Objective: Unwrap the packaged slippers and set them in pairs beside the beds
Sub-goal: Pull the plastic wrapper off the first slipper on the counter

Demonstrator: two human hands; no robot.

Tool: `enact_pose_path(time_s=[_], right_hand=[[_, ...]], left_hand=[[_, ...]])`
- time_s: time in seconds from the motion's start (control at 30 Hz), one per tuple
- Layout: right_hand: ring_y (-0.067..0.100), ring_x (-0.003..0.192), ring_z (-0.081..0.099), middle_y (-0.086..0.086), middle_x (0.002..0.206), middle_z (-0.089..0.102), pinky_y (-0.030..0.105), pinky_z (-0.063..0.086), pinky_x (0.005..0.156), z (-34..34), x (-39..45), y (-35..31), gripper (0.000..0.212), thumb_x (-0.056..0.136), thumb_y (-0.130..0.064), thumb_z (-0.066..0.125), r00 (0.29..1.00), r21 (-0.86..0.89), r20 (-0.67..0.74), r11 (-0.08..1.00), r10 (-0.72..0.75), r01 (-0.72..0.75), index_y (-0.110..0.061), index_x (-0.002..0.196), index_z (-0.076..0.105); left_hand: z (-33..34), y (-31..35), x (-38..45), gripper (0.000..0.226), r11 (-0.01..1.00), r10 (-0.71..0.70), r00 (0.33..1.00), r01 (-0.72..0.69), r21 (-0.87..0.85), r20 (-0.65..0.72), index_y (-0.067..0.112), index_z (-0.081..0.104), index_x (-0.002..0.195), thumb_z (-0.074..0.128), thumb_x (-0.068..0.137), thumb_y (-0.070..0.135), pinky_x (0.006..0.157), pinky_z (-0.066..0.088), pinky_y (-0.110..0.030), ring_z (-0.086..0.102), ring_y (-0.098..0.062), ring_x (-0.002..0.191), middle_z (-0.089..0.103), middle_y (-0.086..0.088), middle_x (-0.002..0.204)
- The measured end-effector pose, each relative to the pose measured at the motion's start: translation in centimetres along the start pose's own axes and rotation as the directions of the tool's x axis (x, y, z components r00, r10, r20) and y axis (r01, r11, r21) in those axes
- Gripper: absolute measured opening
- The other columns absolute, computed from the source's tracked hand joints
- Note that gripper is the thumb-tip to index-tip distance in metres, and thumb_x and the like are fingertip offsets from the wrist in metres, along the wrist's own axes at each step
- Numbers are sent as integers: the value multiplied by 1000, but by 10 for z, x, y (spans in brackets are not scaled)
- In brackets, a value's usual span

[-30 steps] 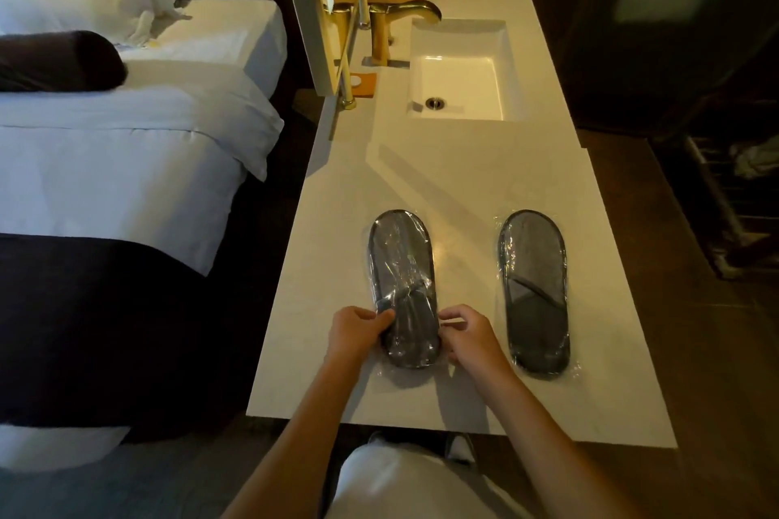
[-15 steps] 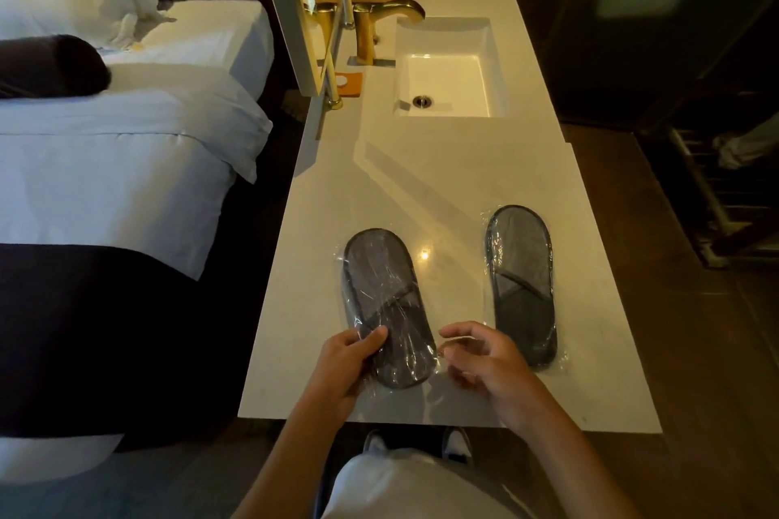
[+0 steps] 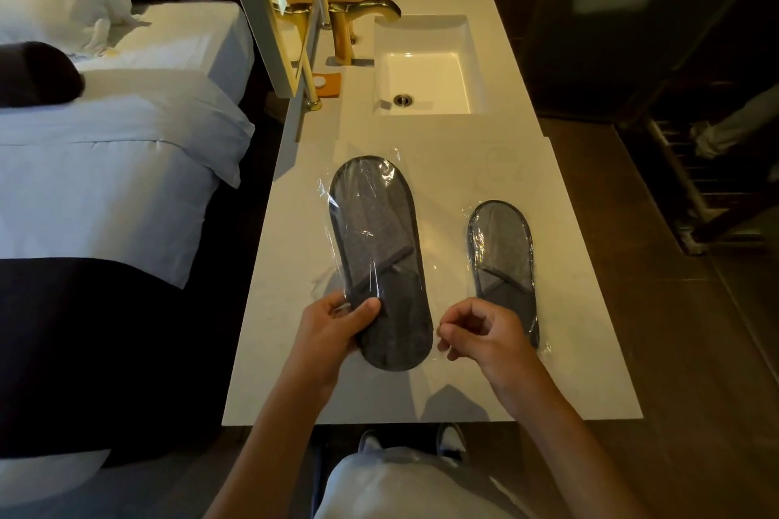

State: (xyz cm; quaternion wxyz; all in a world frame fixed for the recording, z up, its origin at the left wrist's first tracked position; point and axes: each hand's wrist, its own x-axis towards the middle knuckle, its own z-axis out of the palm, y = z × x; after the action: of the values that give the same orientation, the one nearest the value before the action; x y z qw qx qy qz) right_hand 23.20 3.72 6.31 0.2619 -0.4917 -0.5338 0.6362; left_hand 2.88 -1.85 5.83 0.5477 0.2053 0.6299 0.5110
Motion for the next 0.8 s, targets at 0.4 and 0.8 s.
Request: enact_pose_path(time_s=[0.4,0.8], right_hand=[[6,98,65,-14,95,69,21,55,81,-4,0,-6,15,87,-6,67,982,-141,-38,974,-187,180,-20,82,66],[16,100,63,-10,102,64,25,55,83,-10,-13,-11,13,84,-2,65,906,-272,19,870,-422,411,-14,80,63]], left_hand=[[14,10,0,14,999,17,988,-25,-46,-155,2,68,95,70,87,14,70,63,-35,77,-27,79,78,-14,83],[11,14,9,11,983,-60,959,8,-185,-278,-1,67,92,71,86,8,73,62,-41,76,-30,79,78,-17,84]])
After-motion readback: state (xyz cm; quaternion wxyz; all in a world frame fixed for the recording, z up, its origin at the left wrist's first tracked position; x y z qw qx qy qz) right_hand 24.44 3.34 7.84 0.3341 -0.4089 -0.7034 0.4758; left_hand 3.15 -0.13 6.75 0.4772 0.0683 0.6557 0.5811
